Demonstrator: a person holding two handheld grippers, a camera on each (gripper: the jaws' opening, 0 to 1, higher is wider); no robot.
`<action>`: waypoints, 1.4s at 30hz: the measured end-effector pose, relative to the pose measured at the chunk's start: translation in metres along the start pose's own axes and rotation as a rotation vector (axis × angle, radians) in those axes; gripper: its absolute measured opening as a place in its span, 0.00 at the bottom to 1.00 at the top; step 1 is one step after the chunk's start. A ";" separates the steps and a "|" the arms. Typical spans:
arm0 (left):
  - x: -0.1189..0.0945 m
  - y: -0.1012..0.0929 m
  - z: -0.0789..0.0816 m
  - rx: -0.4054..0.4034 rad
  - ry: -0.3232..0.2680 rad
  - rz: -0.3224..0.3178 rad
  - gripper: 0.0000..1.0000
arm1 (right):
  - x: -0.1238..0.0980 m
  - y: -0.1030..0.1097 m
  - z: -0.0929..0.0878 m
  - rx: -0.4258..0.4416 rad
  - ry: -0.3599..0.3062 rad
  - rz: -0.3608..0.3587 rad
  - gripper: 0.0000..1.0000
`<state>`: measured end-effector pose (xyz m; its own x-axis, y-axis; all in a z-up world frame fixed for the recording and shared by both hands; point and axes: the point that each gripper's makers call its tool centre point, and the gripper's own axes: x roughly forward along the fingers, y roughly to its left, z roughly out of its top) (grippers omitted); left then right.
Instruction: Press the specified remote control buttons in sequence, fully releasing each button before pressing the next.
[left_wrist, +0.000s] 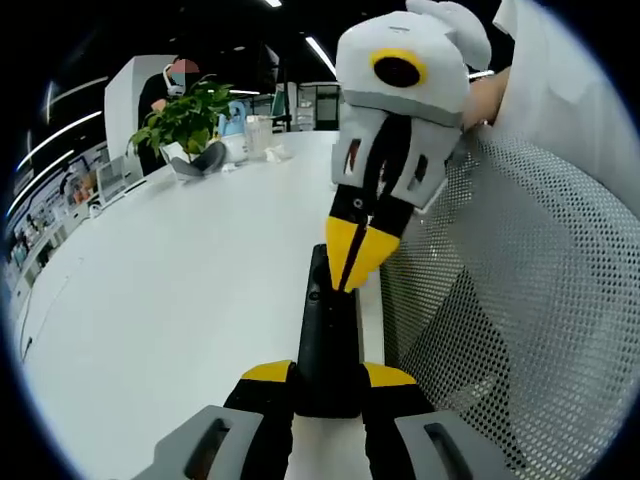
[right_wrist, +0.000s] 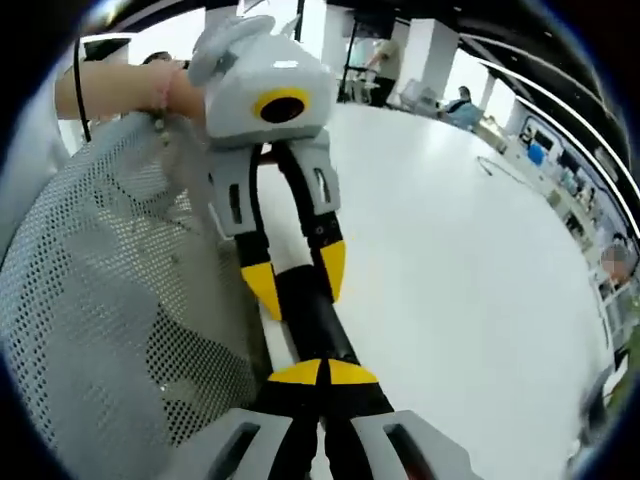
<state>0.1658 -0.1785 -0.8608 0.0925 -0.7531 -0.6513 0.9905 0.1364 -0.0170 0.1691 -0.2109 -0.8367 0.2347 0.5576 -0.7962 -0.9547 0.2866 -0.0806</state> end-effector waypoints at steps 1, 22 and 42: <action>0.000 0.000 0.000 -0.001 -0.001 -0.001 0.25 | -0.001 -0.002 -0.001 0.010 0.003 0.007 0.00; 0.000 0.000 -0.001 -0.001 -0.002 -0.004 0.25 | 0.013 0.001 -0.011 -0.059 0.136 0.127 0.00; 0.000 0.000 -0.001 -0.002 0.001 -0.003 0.25 | 0.015 0.001 -0.012 -0.053 0.257 0.204 0.00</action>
<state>0.1658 -0.1776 -0.8611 0.0897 -0.7529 -0.6520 0.9906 0.1354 -0.0200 0.1697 -0.2116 -0.8560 -0.0103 0.3829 -0.9237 -0.9870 0.1445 0.0709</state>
